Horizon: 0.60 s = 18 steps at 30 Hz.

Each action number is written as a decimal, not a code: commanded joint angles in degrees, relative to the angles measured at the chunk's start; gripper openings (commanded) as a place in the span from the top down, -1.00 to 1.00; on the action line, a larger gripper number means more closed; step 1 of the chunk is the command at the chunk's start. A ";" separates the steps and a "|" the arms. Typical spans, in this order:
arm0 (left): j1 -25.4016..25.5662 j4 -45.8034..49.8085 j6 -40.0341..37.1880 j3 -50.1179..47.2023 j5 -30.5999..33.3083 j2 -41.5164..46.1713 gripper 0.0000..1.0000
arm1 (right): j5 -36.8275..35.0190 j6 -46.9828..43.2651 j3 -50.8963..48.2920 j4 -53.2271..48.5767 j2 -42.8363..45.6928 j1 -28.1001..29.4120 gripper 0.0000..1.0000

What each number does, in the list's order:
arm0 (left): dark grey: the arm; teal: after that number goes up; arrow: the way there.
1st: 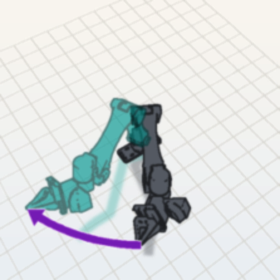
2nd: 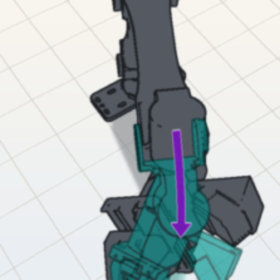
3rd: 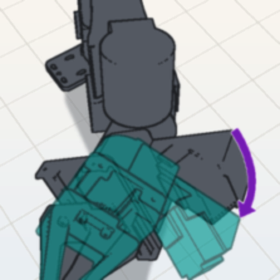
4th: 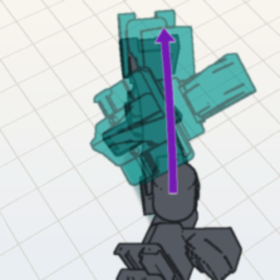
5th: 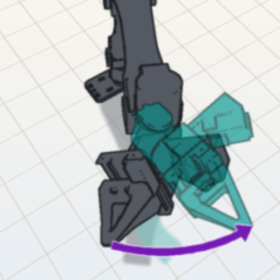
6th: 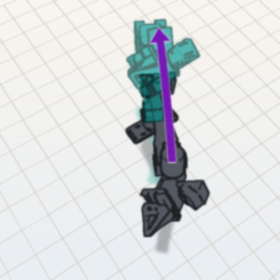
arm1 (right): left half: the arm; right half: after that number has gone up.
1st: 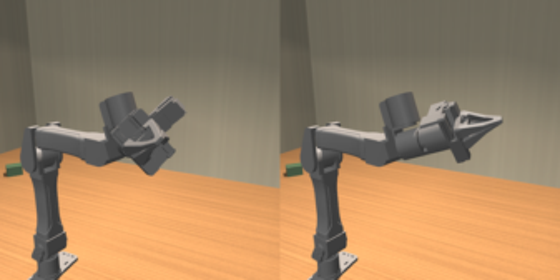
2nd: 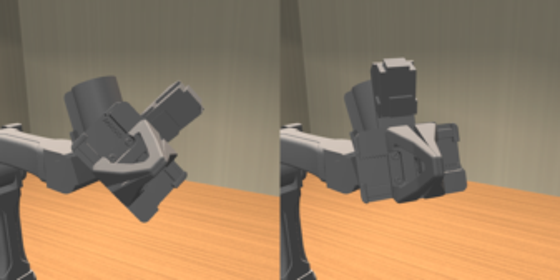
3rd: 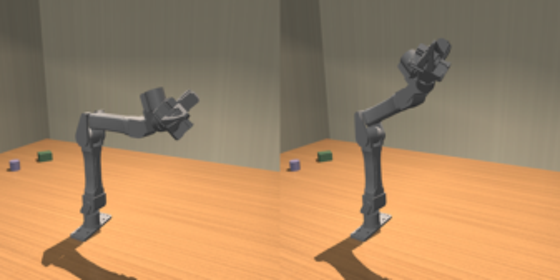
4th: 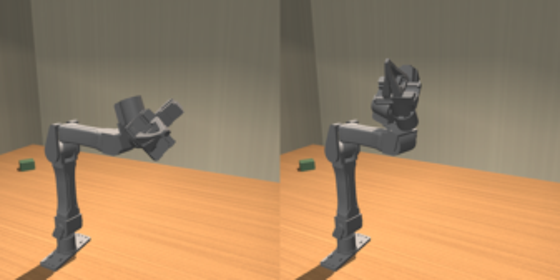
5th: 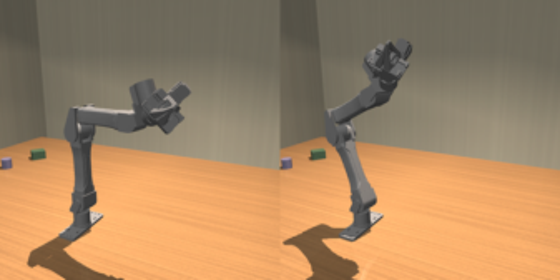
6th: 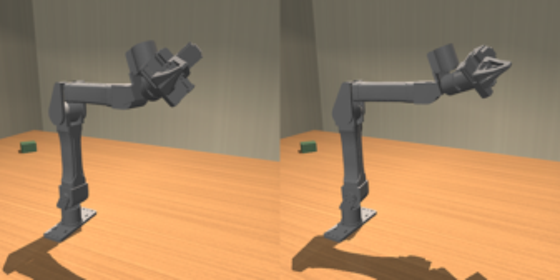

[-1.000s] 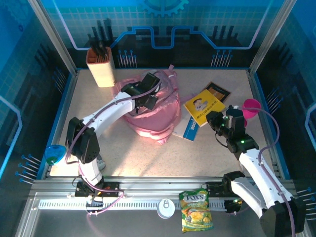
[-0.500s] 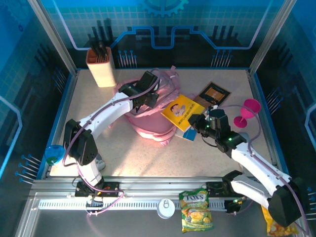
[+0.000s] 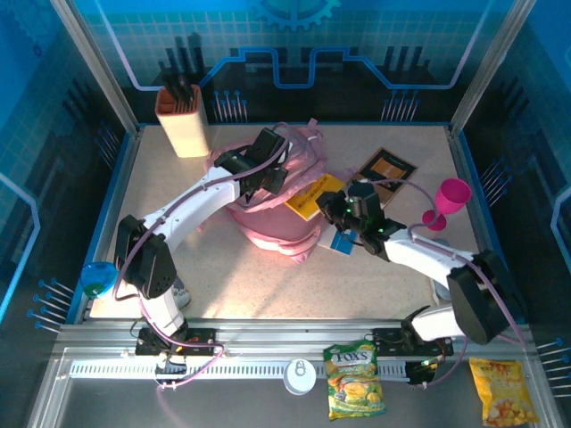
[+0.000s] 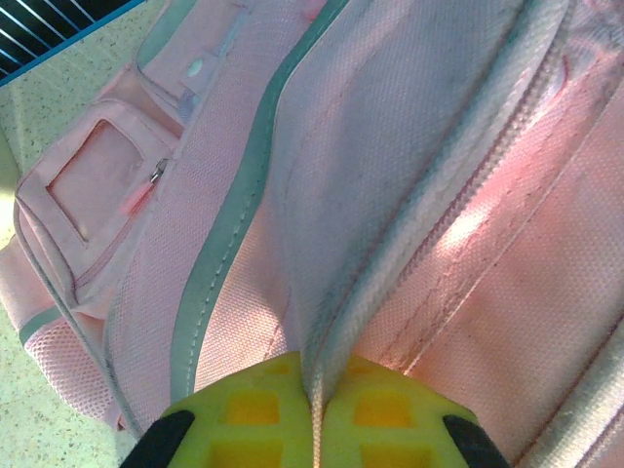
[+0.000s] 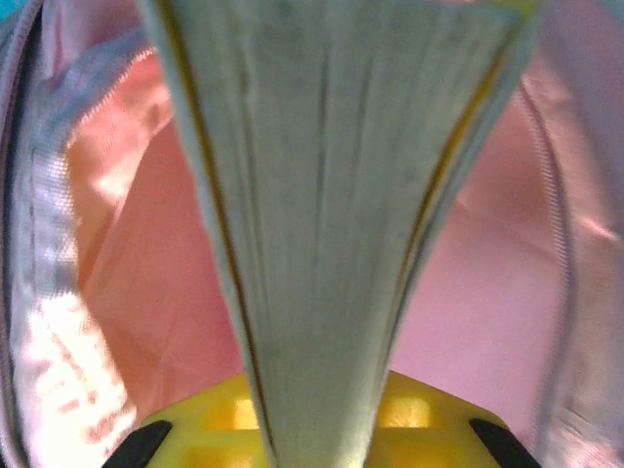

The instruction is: Pack the student bag

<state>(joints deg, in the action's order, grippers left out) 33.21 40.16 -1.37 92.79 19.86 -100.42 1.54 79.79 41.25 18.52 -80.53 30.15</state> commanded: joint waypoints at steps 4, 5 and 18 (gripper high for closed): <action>-0.53 -6.28 3.40 5.24 -1.53 2.01 1.00 | -11.48 2.22 10.75 4.46 -9.49 3.99 0.71; -0.76 -6.24 3.92 5.36 -1.93 2.07 1.00 | -13.31 2.67 11.93 3.61 -10.91 4.52 0.70; -4.16 -5.76 7.29 6.39 -10.96 2.71 1.00 | -11.24 6.72 19.75 21.07 -29.01 6.24 0.54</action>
<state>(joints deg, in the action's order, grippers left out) 29.56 40.01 3.77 95.29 12.23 -100.42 -9.15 83.79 58.08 32.40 -107.55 35.22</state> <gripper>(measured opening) 0.060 0.227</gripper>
